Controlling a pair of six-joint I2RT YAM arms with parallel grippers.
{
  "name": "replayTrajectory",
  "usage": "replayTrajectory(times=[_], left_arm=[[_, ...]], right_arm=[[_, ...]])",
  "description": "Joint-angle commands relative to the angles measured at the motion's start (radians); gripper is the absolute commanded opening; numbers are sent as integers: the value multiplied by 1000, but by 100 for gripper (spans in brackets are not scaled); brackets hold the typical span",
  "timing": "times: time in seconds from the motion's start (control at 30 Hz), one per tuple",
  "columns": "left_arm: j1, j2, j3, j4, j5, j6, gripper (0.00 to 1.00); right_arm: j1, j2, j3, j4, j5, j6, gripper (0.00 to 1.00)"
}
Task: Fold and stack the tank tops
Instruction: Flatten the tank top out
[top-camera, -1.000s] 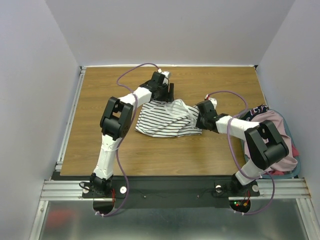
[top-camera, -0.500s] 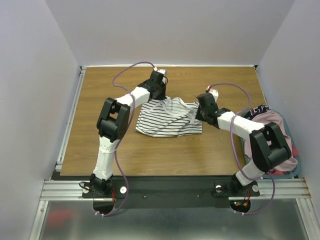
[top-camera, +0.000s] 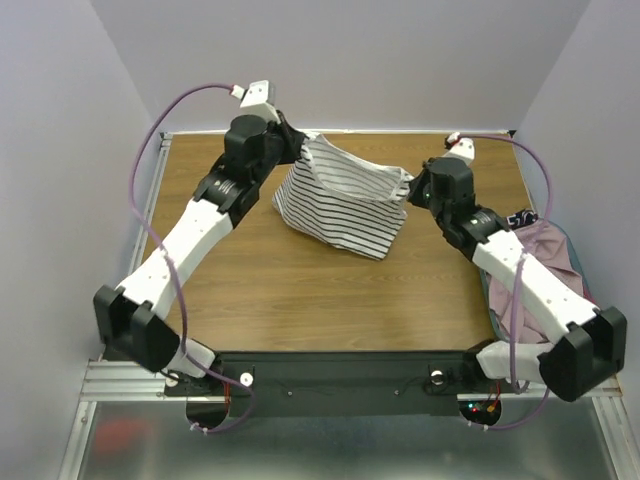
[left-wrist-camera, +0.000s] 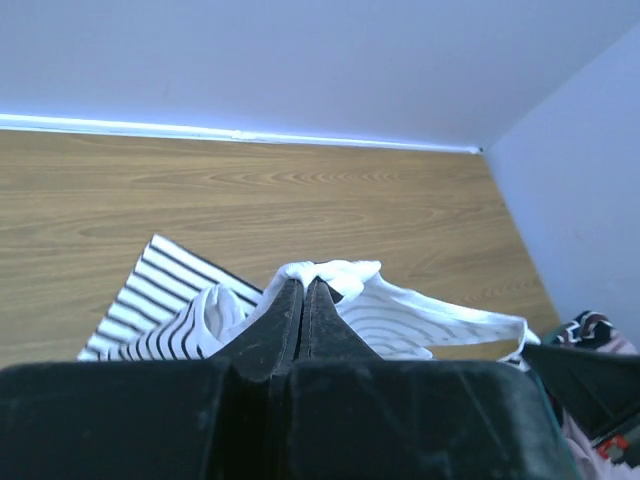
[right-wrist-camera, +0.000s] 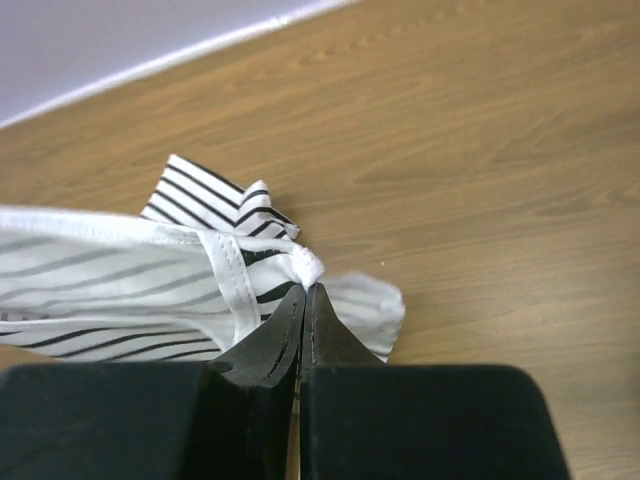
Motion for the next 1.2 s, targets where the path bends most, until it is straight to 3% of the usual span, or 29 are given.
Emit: replayTrajectory(times=[0.0, 0.27, 0.43, 0.6, 0.77, 0.83, 1.0, 1.03, 1.07, 1.17], left_arm=[[-15, -180, -85, 59, -19, -27, 0], [-135, -490, -31, 55, -54, 43, 0], [-164, -546, 53, 47, -40, 39, 0], [-164, -512, 101, 27, -125, 43, 0], [-154, -424, 9, 61, -253, 30, 0], [-97, -356, -51, 87, -243, 7, 0], [133, -94, -186, 217, -45, -157, 0], [164, 5, -181, 296, -16, -173, 0], [164, 6, -181, 297, -16, -173, 0], [207, 240, -74, 340, 35, -185, 0]], right_arm=[[0, -140, 103, 6, 14, -80, 0], [0, -306, 412, 8, -205, -183, 0], [-2, -320, 557, 6, -330, -174, 1], [0, -245, 618, 8, -322, -188, 0], [0, -119, 519, 20, -204, -202, 0], [-2, -29, 473, 52, -180, -209, 0], [-34, 250, 405, 196, -181, -217, 1], [-51, 375, 445, 232, -195, -217, 0], [-51, 433, 445, 232, -195, -217, 0], [-88, 618, 590, 246, -230, -200, 1]])
